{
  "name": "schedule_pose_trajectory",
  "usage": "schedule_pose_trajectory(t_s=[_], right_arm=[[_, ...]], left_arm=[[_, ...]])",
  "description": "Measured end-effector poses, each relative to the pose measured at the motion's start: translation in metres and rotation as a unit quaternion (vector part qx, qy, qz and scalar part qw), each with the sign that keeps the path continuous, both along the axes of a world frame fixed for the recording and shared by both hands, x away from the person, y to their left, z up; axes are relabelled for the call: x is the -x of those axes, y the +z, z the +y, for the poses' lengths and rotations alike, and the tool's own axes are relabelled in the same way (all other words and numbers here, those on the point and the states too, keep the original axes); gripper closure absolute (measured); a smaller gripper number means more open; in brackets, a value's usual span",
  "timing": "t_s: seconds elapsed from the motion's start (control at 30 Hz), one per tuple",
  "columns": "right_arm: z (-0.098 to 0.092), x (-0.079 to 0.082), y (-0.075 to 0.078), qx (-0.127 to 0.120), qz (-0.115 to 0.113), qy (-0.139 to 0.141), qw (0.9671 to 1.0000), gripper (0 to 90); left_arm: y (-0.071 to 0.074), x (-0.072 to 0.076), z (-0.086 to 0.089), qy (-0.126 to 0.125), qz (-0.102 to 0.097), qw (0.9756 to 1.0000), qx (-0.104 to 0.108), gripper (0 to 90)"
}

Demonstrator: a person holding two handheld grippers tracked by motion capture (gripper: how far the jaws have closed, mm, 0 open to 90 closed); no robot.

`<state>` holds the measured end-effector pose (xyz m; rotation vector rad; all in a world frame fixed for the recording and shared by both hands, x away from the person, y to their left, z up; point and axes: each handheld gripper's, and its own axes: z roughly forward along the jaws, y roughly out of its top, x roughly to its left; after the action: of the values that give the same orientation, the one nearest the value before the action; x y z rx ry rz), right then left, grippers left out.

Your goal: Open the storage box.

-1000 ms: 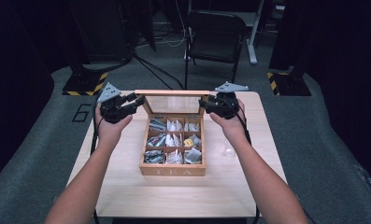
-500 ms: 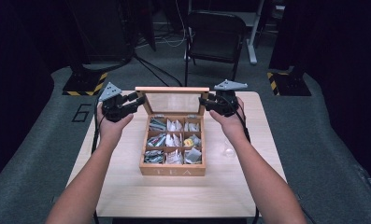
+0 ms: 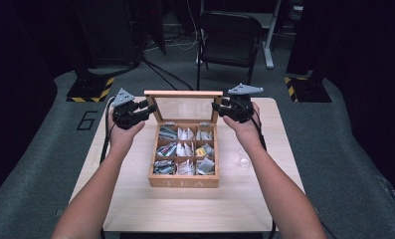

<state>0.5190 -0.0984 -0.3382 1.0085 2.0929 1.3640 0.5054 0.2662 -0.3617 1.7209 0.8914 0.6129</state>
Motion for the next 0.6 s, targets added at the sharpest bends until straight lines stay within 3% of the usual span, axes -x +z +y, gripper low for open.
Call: schedule_pose_trajectory(t_s=[0.17,0.6], right_arm=[[0.0005,-0.0005,0.0005,0.0,0.001,-0.002,1.0,59.9],[0.0003,-0.0038,0.0002,-0.003,-0.002,-0.002,1.0,60.2]], left_arm=[[-0.0034,-0.0028,-0.0027,0.003,0.005,1.0,-0.007,55.6],[-0.0095,-0.0102,-0.0046,0.012,0.007,0.9997,-0.021,62.7]])
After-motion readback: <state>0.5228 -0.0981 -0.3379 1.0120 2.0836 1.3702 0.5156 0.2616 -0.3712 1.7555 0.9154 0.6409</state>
